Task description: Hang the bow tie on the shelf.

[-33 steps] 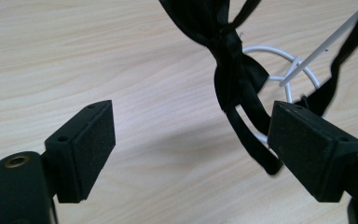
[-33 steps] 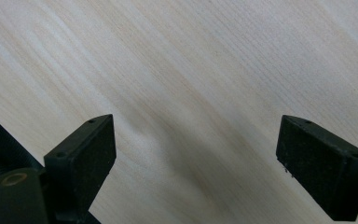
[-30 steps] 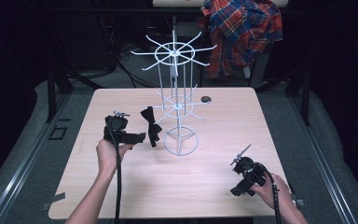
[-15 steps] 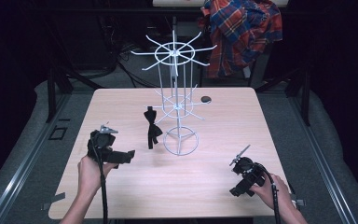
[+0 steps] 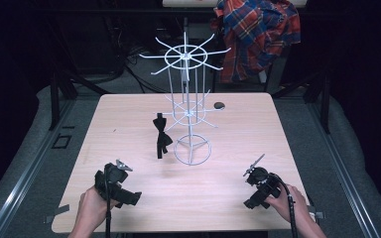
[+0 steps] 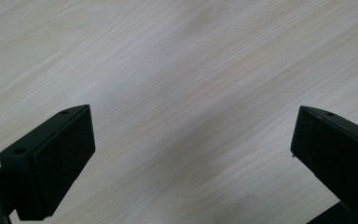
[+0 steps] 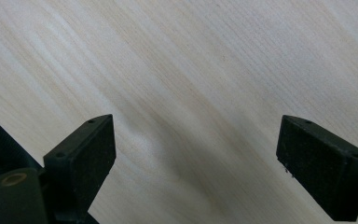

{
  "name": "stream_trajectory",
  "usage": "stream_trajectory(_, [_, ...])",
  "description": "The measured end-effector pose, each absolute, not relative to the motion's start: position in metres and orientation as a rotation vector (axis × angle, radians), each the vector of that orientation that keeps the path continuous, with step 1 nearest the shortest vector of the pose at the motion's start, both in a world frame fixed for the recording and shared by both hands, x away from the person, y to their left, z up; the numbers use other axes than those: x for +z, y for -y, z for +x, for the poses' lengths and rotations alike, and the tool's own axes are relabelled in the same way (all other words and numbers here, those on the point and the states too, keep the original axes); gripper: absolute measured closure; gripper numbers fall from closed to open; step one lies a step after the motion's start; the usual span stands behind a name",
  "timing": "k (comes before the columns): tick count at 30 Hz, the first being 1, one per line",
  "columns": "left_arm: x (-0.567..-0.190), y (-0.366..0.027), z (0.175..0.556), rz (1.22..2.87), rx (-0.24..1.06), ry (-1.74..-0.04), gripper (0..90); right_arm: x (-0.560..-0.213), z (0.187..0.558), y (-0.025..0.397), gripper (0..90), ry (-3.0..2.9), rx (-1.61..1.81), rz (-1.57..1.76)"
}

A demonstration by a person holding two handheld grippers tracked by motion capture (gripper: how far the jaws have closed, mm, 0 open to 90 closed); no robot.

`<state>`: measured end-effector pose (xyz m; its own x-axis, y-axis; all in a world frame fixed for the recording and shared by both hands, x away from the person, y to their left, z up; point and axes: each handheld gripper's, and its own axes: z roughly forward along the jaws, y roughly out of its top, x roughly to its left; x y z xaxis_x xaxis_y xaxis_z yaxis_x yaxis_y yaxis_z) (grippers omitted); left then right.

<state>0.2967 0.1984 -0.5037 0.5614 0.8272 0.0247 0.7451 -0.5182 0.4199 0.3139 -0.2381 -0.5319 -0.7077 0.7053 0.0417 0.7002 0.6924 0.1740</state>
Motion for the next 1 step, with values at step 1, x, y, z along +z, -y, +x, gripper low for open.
stream_trajectory(1, [-0.5037,-0.1984,0.2967,2.436,0.314,-1.282,0.0,-0.5319,0.3139,0.2381,11.3,-2.864,0.276,1.189])
